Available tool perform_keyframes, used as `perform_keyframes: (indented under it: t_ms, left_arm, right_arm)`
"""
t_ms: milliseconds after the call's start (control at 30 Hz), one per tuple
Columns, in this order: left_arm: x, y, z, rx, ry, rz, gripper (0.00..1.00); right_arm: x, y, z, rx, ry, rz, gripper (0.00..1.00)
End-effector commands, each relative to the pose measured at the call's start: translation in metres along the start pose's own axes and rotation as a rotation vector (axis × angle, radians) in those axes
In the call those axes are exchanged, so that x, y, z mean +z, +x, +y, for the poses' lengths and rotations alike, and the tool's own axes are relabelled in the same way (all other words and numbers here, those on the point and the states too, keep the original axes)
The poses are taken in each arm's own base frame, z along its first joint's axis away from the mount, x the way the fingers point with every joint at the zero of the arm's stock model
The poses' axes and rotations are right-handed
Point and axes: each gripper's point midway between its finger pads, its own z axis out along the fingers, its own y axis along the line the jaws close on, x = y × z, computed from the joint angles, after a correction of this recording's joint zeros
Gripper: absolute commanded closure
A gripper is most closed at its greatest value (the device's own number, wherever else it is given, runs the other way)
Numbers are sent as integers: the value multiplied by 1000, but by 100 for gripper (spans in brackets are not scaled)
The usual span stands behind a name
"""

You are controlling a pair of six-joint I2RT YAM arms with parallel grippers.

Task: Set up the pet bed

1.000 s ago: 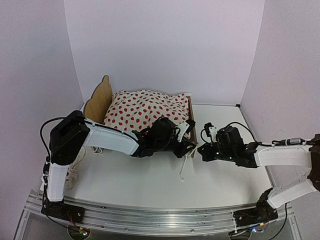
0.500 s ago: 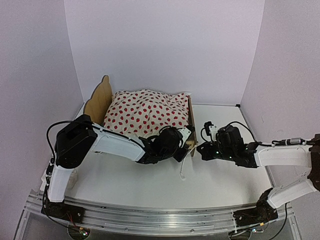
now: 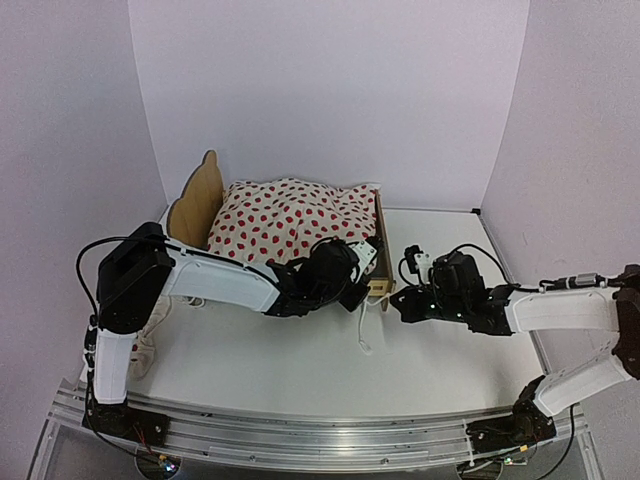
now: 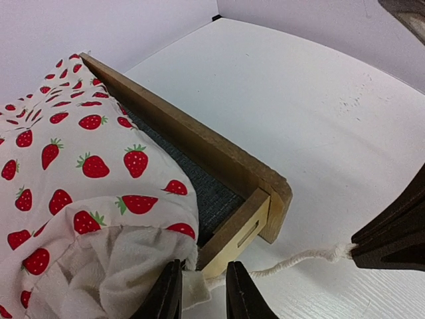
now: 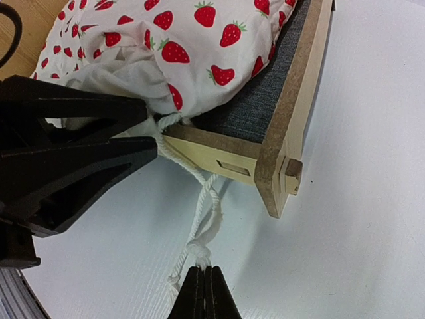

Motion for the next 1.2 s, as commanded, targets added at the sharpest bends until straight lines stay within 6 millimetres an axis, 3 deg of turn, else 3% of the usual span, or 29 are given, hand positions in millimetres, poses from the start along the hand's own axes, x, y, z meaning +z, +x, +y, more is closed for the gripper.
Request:
perform_keyframes:
  t_ms: [0, 233, 467, 567, 633, 733, 900, 1033, 1167]
  left_arm:
    - [-11, -11, 10, -58, -13, 2, 76]
    - [5, 9, 9, -94, -2, 53, 73]
    - [19, 12, 11, -84, -29, 38, 73]
    - [24, 14, 11, -70, -27, 40, 80]
    - [24, 17, 9, -69, -18, 54, 89]
    - [21, 23, 5, -75, 15, 83, 100]
    - [12, 25, 3, -100, 75, 139, 100]
    - [-2, 9, 1, -139, 177, 149, 100]
    - [-18, -7, -17, -163, 363, 153, 100]
  right_arm:
    - [1, -24, 19, -1, -65, -49, 100]
    - [2, -27, 23, -7, -83, -53, 100]
    - [4, -31, 27, -4, -99, -65, 100]
    - [6, -30, 26, 1, -97, -60, 100]
    - [6, -30, 26, 0, -97, -60, 100]
    - [7, -31, 26, -14, -92, -64, 100]
    - [16, -41, 27, -62, -91, -71, 100]
    - [27, -44, 32, -68, -144, -51, 100]
    - [38, -47, 34, -70, -186, -41, 100]
